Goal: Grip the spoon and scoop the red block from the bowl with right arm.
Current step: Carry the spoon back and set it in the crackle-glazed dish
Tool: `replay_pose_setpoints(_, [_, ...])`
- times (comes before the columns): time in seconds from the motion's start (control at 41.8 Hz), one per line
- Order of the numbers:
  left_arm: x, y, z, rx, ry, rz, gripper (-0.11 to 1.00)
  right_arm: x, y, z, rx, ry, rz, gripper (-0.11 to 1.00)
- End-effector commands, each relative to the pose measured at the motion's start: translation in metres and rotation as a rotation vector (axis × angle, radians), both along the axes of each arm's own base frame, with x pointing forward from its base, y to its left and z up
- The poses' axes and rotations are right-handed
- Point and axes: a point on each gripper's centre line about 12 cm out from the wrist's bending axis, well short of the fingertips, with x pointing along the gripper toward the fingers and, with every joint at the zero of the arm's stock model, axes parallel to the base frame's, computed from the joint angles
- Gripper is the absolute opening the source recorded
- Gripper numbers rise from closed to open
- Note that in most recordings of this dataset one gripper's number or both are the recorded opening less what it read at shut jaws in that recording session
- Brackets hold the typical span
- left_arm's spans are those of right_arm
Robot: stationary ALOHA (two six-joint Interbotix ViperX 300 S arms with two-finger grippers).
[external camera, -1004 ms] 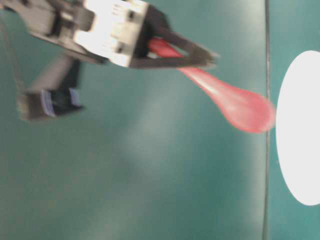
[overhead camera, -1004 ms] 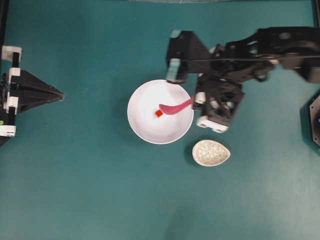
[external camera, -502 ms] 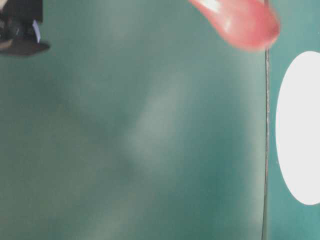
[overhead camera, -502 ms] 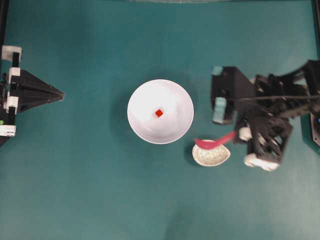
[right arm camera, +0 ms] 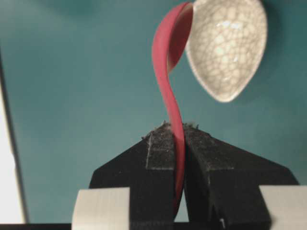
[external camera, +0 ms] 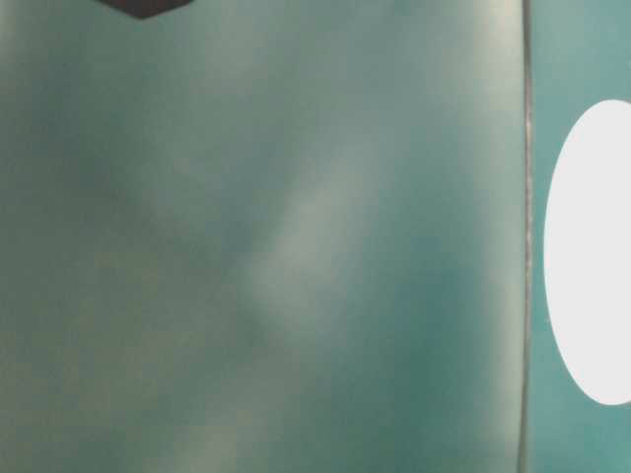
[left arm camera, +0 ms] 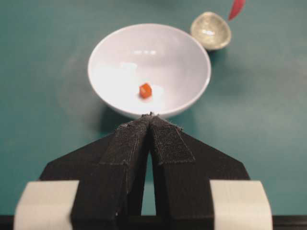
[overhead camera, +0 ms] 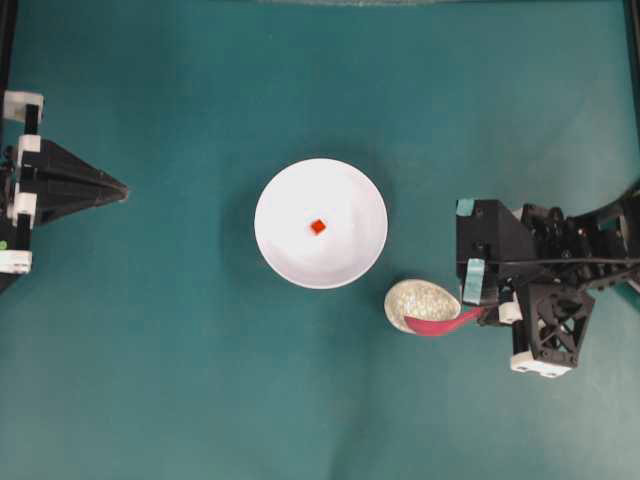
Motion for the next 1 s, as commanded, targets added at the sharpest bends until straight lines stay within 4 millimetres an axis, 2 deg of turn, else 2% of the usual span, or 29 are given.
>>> replay_pose_setpoints(0.0, [0.003, 0.001, 0.007, 0.002, -0.018, 0.003, 0.00, 0.002, 0.000, 0.000, -0.007, -0.050, 0.000, 0.02])
replay_pose_setpoints(0.43, [0.003, 0.001, 0.006, 0.002, -0.017, 0.003, 0.00, -0.004, -0.005, -0.032, -0.046, -0.024, -0.001, 0.02])
replay_pose_setpoints(0.884, [0.002, 0.001, 0.007, -0.001, -0.022, 0.004, 0.00, -0.005, -0.007, -0.034, -0.066, -0.025, 0.010, 0.03])
replay_pose_setpoints(0.98, [0.002, 0.001, 0.007, -0.001, -0.022, 0.004, 0.00, -0.006, -0.007, -0.034, -0.066, -0.027, 0.010, 0.09])
